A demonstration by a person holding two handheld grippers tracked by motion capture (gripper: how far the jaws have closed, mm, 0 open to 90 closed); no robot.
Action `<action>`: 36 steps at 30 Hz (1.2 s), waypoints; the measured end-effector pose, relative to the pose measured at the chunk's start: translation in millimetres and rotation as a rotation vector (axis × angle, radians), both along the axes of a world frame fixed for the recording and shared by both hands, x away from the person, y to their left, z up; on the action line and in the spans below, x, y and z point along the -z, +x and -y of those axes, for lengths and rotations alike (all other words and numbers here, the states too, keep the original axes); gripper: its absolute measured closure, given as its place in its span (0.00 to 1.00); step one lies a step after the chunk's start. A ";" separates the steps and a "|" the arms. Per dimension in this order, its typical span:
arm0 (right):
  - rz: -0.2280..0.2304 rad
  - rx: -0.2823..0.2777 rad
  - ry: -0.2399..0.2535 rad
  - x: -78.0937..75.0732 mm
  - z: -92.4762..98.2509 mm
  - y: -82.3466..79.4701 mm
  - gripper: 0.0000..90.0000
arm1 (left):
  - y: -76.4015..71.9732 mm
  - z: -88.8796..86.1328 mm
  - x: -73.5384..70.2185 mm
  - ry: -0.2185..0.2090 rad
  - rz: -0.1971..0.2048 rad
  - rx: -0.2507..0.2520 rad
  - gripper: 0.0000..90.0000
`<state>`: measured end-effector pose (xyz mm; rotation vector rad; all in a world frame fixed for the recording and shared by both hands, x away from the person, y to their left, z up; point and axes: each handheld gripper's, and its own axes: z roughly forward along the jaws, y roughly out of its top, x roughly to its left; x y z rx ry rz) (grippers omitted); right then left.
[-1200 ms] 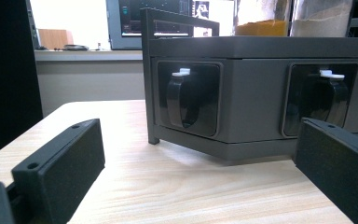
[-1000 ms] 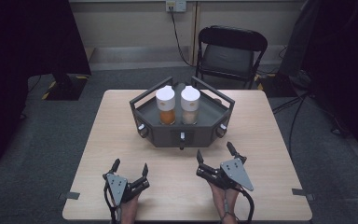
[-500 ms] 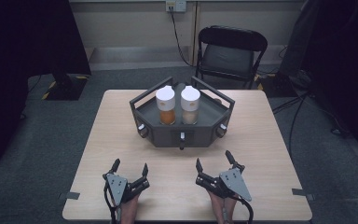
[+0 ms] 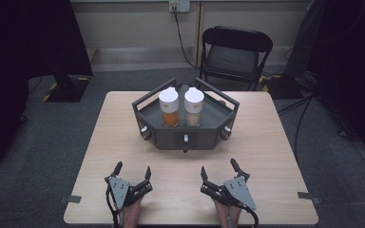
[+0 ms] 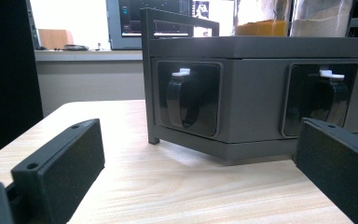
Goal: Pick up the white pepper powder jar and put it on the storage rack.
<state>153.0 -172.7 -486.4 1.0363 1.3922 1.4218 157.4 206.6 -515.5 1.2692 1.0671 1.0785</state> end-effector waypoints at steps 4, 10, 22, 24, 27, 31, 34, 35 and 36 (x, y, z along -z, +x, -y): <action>-0.012 -0.001 -0.006 3.6 0.4 -0.8 0.00 | 0.0 0.0 0.0 0.000 0.000 0.000 0.01; -0.021 -0.010 -0.022 7.0 -0.5 -2.2 0.00 | 0.0 0.0 0.0 0.000 0.000 0.000 0.01; -0.043 -0.011 -0.013 16.2 2.2 -4.7 0.00 | 0.0 0.0 0.0 0.000 0.000 0.000 0.01; -0.049 -0.012 -0.006 17.0 3.4 -4.5 0.00 | 0.0 0.0 0.0 0.000 0.000 0.000 0.01; -0.044 -0.008 0.004 19.4 3.6 -5.3 0.00 | 0.0 -0.1 0.0 0.000 0.000 0.000 0.01; -0.033 -0.003 0.007 22.1 2.6 -5.9 0.00 | 0.0 -0.4 0.1 0.000 0.000 0.002 0.01; -0.024 -0.003 0.003 23.5 2.3 -6.7 0.00 | 0.0 -0.4 0.1 0.000 0.000 0.002 0.01; -0.022 -0.003 0.001 23.8 2.1 -6.9 0.00 | 0.0 -0.4 0.1 0.000 0.000 0.003 0.01; -0.019 -0.001 -0.002 24.1 1.5 -7.3 0.00 | 0.0 -0.4 0.1 0.000 0.000 0.002 0.01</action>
